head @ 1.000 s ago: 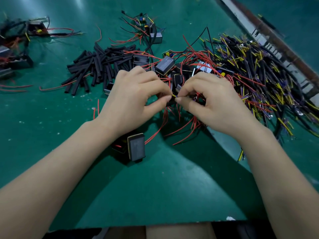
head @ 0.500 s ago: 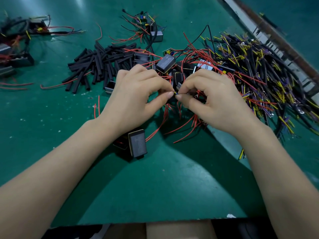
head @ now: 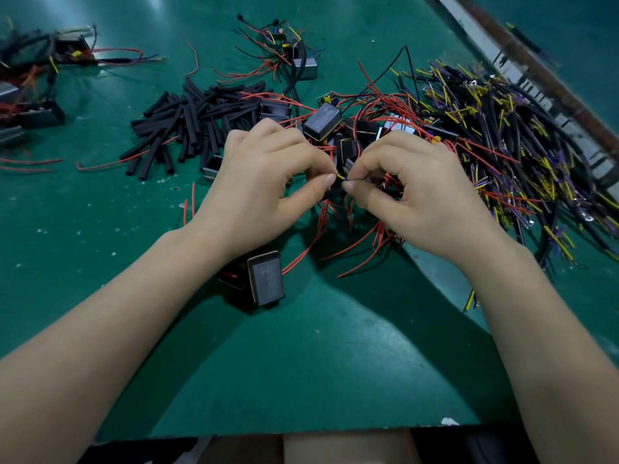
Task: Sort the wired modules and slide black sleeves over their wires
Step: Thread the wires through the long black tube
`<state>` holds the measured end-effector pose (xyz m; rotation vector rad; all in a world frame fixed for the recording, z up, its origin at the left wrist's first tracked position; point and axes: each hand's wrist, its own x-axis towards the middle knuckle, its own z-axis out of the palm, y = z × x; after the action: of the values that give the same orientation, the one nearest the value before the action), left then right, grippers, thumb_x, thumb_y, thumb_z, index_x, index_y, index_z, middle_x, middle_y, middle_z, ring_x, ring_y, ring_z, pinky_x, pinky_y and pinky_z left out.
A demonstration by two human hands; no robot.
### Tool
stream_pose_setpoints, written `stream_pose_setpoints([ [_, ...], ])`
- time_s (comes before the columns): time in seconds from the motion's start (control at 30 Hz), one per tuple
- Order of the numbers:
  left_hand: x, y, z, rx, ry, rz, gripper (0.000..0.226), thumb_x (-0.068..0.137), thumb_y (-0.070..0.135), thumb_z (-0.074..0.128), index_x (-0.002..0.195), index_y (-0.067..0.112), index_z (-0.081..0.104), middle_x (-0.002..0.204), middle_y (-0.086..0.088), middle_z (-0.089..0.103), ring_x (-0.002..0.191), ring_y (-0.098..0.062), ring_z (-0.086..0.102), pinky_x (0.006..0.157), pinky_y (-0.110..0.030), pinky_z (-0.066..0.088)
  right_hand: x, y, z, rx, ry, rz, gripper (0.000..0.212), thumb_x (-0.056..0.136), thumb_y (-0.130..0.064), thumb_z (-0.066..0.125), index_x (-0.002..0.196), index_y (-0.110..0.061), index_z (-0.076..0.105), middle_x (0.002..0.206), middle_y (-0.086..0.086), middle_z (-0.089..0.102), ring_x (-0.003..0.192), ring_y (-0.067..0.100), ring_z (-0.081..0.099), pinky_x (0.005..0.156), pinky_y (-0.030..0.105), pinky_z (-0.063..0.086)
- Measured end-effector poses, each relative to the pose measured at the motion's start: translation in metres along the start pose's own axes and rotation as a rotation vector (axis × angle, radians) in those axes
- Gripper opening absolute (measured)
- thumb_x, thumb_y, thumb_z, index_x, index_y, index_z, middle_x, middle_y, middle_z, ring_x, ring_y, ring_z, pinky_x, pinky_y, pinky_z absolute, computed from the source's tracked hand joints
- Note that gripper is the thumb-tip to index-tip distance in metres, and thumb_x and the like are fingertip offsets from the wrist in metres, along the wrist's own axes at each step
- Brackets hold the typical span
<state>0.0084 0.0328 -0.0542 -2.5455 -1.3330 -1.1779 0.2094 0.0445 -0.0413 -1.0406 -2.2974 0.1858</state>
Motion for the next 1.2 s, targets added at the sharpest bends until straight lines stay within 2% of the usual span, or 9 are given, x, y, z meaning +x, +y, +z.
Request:
stream_pose_setpoints([
  [0.13, 0.0009, 0.0, -0.0002, -0.024, -0.002, 0.01, 0.011, 0.09, 0.027, 0.062, 0.09, 0.02, 0.07, 0.082, 0.009, 0.059, 0.085, -0.019, 0.049, 0.073, -0.032, 0.025, -0.0002, -0.0003, -0.0002, 0.003, -0.002, -0.002, 0.01, 0.088, -0.023, 0.063, 0.087, -0.014, 0.068, 0.091, -0.003, 0.061, 0.083, 0.017, 0.056, 0.076, 0.054, 0.046],
  [0.47, 0.001, -0.0005, 0.001, 0.021, -0.024, 0.054, 0.01, 0.086, 0.026, 0.063, 0.087, 0.021, 0.072, 0.082, 0.008, 0.063, 0.087, -0.024, 0.053, 0.073, -0.039, 0.03, 0.0003, -0.0007, 0.0007, -0.013, -0.014, -0.006, 0.008, 0.087, -0.021, 0.063, 0.086, -0.015, 0.068, 0.09, -0.003, 0.061, 0.082, 0.014, 0.054, 0.074, 0.054, 0.046],
  [0.7, 0.0018, -0.0018, -0.0018, -0.001, -0.005, 0.012, 0.01, 0.085, 0.025, 0.062, 0.085, 0.02, 0.07, 0.08, 0.018, 0.05, 0.087, -0.015, 0.046, 0.073, -0.034, 0.025, 0.0005, -0.0015, 0.0009, -0.008, -0.009, -0.001, 0.007, 0.087, -0.021, 0.065, 0.087, -0.015, 0.068, 0.091, -0.005, 0.06, 0.081, 0.011, 0.052, 0.075, 0.054, 0.046],
  [0.9, 0.0017, -0.0011, -0.0023, 0.01, -0.028, 0.032, 0.008, 0.085, 0.025, 0.064, 0.087, 0.021, 0.071, 0.081, 0.008, 0.061, 0.087, -0.022, 0.05, 0.074, -0.034, 0.026, 0.0013, -0.0015, 0.0011, -0.016, -0.011, -0.007, 0.007, 0.087, -0.021, 0.064, 0.087, -0.015, 0.068, 0.09, -0.007, 0.058, 0.082, 0.01, 0.052, 0.075, 0.054, 0.046],
  [1.2, 0.0005, -0.0012, -0.0017, 0.055, -0.034, 0.037, 0.012, 0.087, 0.028, 0.06, 0.088, 0.022, 0.071, 0.082, 0.008, 0.062, 0.086, -0.023, 0.051, 0.075, -0.033, 0.024, 0.0015, -0.0012, 0.0021, -0.032, -0.017, -0.019, 0.007, 0.087, -0.019, 0.064, 0.086, -0.014, 0.067, 0.09, -0.007, 0.057, 0.081, 0.01, 0.05, 0.073, 0.054, 0.046],
])
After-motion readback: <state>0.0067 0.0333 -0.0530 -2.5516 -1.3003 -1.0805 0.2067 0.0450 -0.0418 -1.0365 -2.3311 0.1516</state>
